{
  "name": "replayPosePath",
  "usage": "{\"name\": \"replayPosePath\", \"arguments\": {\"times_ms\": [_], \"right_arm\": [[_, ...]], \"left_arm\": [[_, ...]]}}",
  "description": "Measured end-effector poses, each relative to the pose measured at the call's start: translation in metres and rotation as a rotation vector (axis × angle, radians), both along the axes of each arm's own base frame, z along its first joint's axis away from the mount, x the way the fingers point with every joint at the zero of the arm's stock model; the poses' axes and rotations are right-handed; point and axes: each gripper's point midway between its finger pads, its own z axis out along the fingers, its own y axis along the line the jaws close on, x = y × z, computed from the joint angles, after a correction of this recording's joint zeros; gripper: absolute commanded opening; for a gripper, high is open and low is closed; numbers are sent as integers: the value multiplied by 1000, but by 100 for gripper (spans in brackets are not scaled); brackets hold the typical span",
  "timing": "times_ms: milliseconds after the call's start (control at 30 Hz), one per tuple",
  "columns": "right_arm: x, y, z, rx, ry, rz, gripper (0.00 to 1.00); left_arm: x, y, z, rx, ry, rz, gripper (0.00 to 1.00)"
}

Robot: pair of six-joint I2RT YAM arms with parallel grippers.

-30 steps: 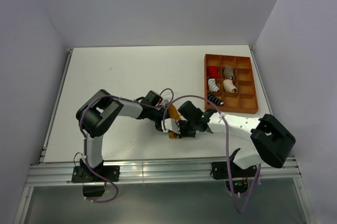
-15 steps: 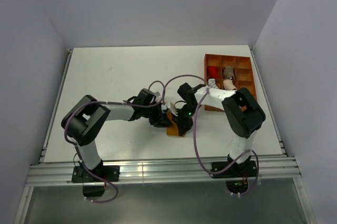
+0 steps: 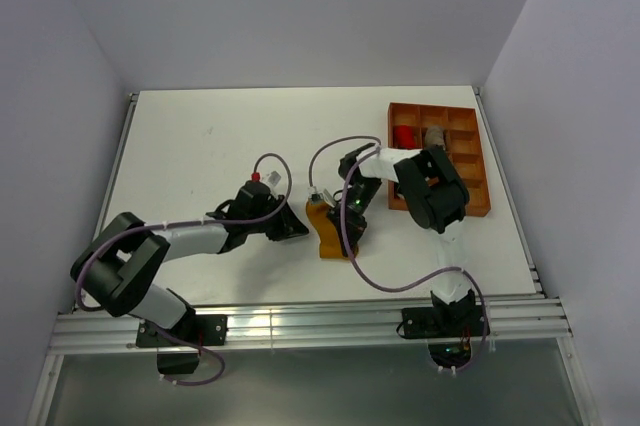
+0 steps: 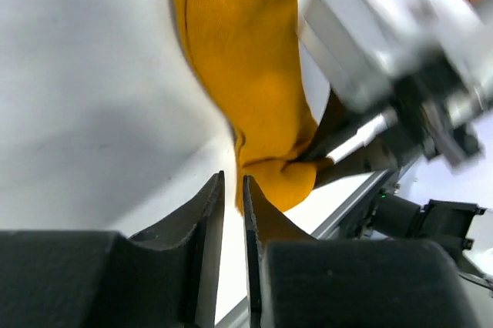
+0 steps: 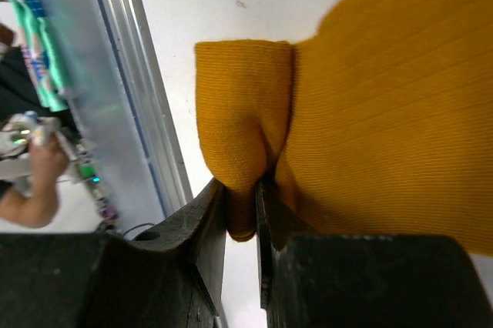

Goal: Roll the socks
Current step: Roll the sock at the center of the board.

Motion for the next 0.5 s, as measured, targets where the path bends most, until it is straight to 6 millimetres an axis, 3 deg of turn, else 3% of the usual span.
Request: {"name": "replayPosePath", "arguments": {"times_ms": [133,300,500], "right_arm": [[4,-2,-1,-43,76,-20,12],[9,-2,-1,-86,134,-30,13],[10,-2,-1,-121,203,-50,13]], "left_arm": [[-9,1,2,12,-69,-19,21],[-19,-18,12,33,-182,-115,24],[-7,-47,36,20,-328,-187,32]]}}
